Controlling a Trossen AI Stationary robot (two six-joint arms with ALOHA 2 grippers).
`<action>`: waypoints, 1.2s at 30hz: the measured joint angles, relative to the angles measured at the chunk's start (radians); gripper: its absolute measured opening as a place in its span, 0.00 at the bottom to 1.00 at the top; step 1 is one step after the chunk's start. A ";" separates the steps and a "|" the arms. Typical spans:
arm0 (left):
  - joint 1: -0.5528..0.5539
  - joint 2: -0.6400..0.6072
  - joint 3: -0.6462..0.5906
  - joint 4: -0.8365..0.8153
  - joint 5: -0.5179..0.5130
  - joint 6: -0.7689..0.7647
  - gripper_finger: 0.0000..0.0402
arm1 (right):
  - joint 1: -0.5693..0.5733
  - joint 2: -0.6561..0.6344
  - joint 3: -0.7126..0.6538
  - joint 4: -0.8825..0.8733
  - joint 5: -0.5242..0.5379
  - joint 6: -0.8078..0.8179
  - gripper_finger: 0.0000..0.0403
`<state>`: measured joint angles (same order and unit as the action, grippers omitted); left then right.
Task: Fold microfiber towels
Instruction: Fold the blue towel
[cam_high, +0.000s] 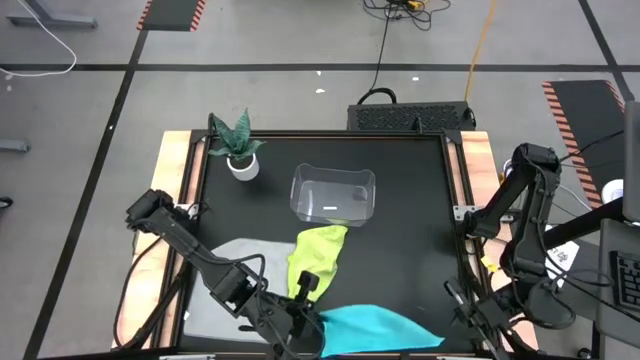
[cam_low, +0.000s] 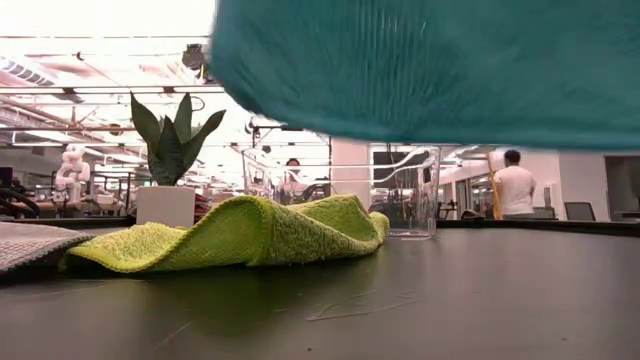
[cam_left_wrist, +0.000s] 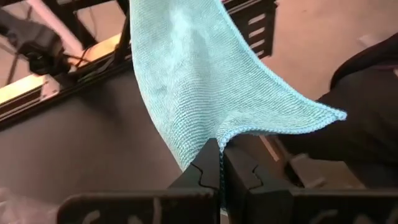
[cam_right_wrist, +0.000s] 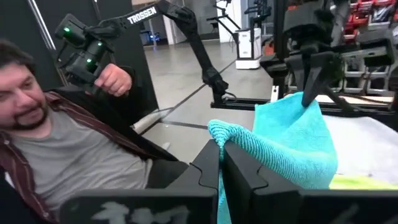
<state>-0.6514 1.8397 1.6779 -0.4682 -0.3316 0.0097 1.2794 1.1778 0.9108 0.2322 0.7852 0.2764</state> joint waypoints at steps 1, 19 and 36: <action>-0.004 0.000 0.000 0.002 0.004 -0.002 0.00 | 0.003 0.004 0.000 0.016 0.000 0.000 0.00; 0.093 0.001 -0.283 0.003 -0.018 -0.122 0.01 | -0.075 0.011 -0.015 -0.277 0.108 0.352 0.00; 0.188 0.001 -0.397 0.073 0.053 -0.008 0.01 | -0.185 0.006 -0.064 -0.627 0.090 0.480 0.00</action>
<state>-0.4631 1.8408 1.2808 -0.3949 -0.2789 0.0014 1.0943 1.1839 0.8463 -0.3950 0.8754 0.7569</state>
